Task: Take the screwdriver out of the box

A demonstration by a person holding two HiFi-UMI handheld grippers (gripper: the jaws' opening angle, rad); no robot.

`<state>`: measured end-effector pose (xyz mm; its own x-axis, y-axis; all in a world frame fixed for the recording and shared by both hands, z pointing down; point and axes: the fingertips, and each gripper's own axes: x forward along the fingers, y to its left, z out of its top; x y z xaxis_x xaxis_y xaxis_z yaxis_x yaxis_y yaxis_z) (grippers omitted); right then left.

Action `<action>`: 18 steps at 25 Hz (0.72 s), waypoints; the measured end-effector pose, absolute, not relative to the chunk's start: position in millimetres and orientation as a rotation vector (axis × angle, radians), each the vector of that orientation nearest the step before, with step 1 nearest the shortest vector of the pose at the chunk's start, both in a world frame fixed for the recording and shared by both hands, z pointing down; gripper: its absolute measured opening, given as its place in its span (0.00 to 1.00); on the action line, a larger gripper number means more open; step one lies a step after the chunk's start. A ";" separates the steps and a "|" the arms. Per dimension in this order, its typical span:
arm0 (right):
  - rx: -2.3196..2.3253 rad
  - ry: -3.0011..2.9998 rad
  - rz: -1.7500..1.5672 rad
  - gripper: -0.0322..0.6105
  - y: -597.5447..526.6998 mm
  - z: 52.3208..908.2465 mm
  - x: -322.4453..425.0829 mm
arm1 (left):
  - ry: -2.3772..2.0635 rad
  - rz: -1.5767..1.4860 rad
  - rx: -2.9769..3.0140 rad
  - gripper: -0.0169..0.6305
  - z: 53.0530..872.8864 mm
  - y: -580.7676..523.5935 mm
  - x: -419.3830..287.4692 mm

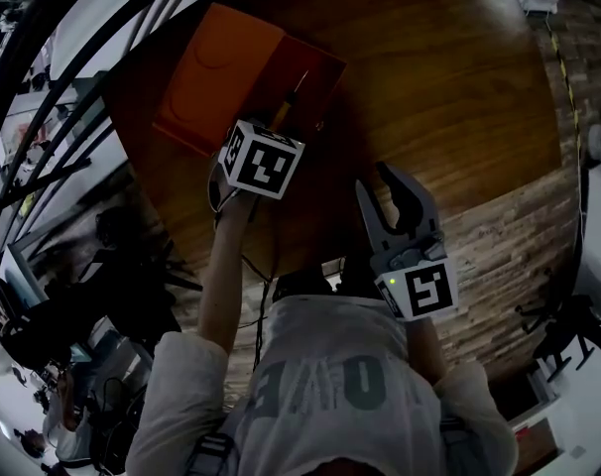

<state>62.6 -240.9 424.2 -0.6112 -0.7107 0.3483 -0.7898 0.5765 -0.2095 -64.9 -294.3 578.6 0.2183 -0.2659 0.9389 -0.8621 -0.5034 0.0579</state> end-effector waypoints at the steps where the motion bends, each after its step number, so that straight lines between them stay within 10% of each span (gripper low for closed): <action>1: 1.251 -2.581 0.513 0.25 -240.3 424.4 63.2 | -1.029 1.306 1.884 0.31 581.4 -293.5 -65.8; 18: 1.263 -2.583 0.514 0.24 -235.1 427.4 65.4 | -1.006 1.430 1.768 0.15 592.1 -296.3 -76.3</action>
